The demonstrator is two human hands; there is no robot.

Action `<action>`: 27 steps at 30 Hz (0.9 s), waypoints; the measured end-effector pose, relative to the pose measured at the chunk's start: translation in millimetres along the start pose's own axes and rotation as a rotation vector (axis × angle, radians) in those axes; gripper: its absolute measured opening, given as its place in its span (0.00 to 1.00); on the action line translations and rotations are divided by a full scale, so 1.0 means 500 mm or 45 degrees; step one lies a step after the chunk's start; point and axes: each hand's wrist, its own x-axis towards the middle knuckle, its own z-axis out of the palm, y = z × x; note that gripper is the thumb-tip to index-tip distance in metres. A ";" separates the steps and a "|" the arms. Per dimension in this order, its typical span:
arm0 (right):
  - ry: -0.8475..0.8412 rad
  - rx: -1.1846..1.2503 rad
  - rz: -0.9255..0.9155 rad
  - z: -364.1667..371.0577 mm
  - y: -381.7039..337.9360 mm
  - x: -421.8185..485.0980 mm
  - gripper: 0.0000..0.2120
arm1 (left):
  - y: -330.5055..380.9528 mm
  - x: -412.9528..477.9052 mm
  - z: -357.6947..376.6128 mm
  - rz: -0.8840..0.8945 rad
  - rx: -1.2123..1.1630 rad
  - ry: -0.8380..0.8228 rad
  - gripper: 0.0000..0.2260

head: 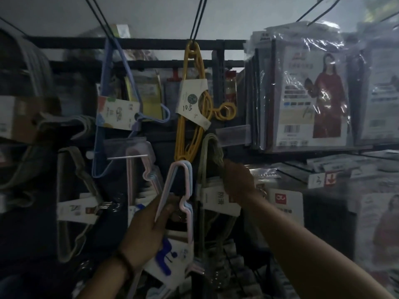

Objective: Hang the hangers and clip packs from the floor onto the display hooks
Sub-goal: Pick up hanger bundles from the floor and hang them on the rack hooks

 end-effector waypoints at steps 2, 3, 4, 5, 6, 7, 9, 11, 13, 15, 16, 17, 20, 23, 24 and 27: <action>-0.021 -0.057 0.017 0.006 -0.009 0.016 0.09 | -0.002 -0.007 -0.019 0.004 0.048 0.051 0.13; -0.046 -0.075 0.026 0.007 -0.013 0.024 0.09 | -0.007 -0.009 -0.027 -0.012 0.057 0.085 0.14; -0.075 -0.085 0.029 0.008 -0.013 0.030 0.10 | -0.013 -0.011 -0.034 -0.028 0.051 0.110 0.15; -0.105 -0.092 0.025 0.012 -0.011 0.035 0.11 | -0.019 -0.014 -0.040 -0.050 0.042 0.138 0.16; -0.141 -0.092 0.040 0.011 -0.017 0.034 0.14 | -0.025 -0.016 -0.045 -0.073 0.026 0.169 0.17; -0.156 -0.119 0.068 0.013 -0.028 0.033 0.21 | -0.029 -0.020 -0.051 -0.096 0.001 0.202 0.15; -0.020 -0.144 0.132 0.006 -0.071 0.010 0.31 | -0.039 -0.027 -0.065 -0.126 -0.070 0.264 0.08; 0.208 -0.041 -0.035 -0.009 -0.134 -0.043 0.27 | -0.047 -0.032 -0.077 -0.111 -0.130 0.323 0.06; 0.211 0.212 -0.309 -0.036 -0.201 -0.118 0.17 | -0.055 -0.035 -0.084 -0.105 -0.186 0.346 0.06; -0.027 0.474 -0.406 -0.050 -0.261 -0.178 0.17 | -0.068 -0.036 -0.089 -0.120 -0.209 0.376 0.07; -0.146 0.536 -0.405 -0.045 -0.284 -0.201 0.19 | -0.075 -0.037 -0.091 -0.130 -0.210 0.394 0.09; -0.216 0.539 -0.398 -0.031 -0.302 -0.217 0.24 | -0.083 -0.037 -0.094 -0.136 -0.214 0.413 0.11; -0.217 0.410 -0.432 0.006 -0.333 -0.238 0.31 | -0.095 -0.039 -0.107 -0.140 -0.242 0.493 0.17; -0.192 0.394 -0.433 0.020 -0.349 -0.234 0.28 | -0.100 -0.035 -0.123 -0.132 -0.292 0.516 0.18; -0.162 0.378 -0.434 0.025 -0.354 -0.231 0.28 | -0.099 -0.033 -0.128 -0.123 -0.312 0.509 0.17; 0.000 0.396 -0.451 0.029 -0.361 -0.232 0.29 | -0.093 -0.024 -0.147 -0.077 -0.380 0.469 0.16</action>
